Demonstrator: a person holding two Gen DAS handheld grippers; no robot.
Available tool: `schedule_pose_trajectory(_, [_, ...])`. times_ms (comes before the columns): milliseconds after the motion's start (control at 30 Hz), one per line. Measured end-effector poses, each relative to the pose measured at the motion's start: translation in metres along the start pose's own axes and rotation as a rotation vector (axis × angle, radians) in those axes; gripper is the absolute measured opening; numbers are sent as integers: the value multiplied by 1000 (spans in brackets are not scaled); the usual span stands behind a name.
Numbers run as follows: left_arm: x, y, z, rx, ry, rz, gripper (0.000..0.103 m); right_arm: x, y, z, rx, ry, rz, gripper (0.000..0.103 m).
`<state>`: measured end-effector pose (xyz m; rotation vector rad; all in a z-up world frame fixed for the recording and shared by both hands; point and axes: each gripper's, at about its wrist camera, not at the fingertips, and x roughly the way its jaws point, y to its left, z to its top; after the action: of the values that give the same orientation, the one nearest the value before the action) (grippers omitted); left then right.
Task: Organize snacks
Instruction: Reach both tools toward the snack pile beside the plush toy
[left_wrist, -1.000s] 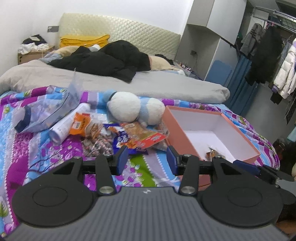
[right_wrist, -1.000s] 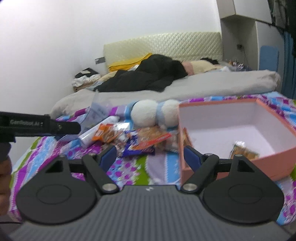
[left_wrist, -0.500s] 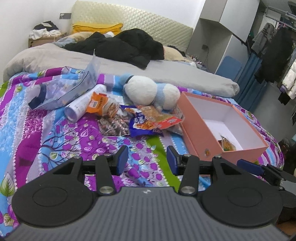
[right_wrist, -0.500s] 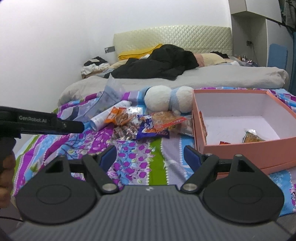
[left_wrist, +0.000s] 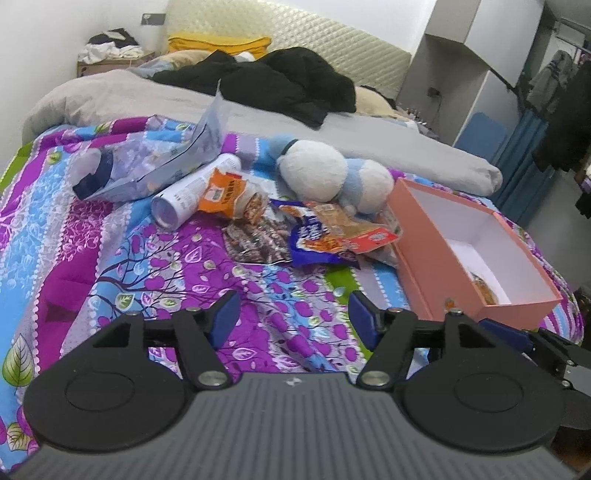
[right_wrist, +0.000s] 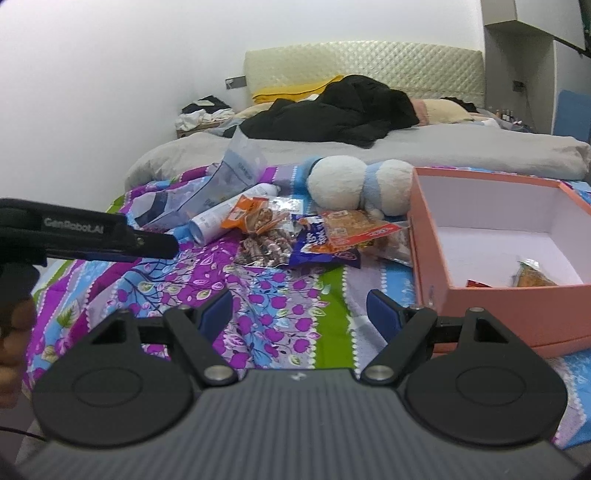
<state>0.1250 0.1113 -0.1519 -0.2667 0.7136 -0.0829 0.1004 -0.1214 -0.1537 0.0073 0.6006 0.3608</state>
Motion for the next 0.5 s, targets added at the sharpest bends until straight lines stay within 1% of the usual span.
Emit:
schedule_pose_trajectory(133, [21,14,-1,-23,22,15,70,19,5,1,-19,16,5,81])
schedule_pose_trajectory(233, [39,27,-1,-49,46,18,70,36,6,3,-21,28,7,78])
schedule_pose_trajectory(333, [59,39,2,-73,51,18,70,52,3,6,-11,31,-5,77])
schedule_pose_trajectory(400, [74,46,6,-94,52,17,70,65,0,9,0,33,-18,73])
schedule_pose_trajectory(500, [96,53,15,-114,39,18,70,85,-8,14,27,40,-35,73])
